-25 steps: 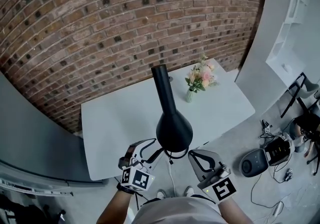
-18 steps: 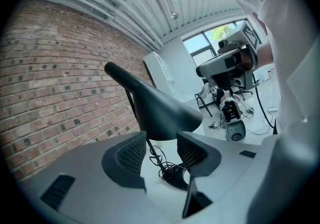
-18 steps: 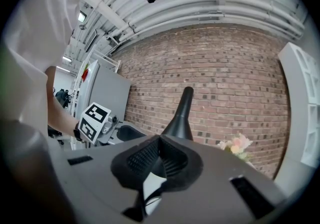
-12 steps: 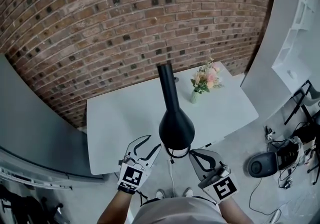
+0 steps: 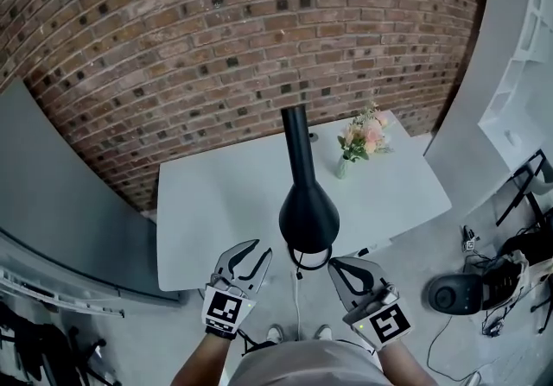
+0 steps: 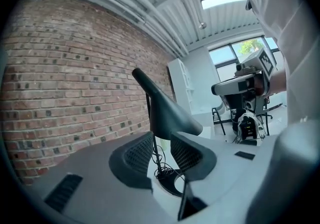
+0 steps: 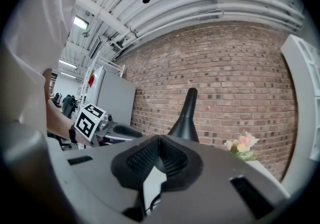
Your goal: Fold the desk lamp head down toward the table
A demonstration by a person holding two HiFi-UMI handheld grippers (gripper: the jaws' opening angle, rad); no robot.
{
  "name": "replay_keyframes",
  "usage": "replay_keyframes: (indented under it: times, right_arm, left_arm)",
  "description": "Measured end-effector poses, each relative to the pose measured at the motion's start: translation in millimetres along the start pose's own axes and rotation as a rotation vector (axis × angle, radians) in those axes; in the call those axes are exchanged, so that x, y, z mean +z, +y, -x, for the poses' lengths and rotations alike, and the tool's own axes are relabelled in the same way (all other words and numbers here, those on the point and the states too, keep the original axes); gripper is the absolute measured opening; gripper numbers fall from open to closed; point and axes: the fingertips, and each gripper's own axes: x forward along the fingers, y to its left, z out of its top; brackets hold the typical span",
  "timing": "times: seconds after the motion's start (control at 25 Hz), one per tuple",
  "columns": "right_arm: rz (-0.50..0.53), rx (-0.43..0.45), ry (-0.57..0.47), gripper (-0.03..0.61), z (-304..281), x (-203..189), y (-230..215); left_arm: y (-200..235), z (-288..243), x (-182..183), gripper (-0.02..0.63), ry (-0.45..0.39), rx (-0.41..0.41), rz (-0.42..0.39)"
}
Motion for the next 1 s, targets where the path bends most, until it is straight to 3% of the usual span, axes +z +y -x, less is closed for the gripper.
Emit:
replay_keyframes:
  times: [0.44, 0.68, 1.0]
  right_arm:
    - [-0.034, 0.048, -0.001, 0.018, 6, -1, 16]
    - [-0.048, 0.064, 0.0, 0.017, 7, -5, 24]
    - [-0.041, 0.071, 0.002, 0.018, 5, -5, 32]
  left_arm:
    - [-14, 32, 7, 0.012, -0.022, 0.094, 0.051]
    - [-20, 46, 9, 0.008, -0.035, 0.117, 0.083]
    - [-18, 55, 10, 0.008, -0.041, 0.125, 0.063]
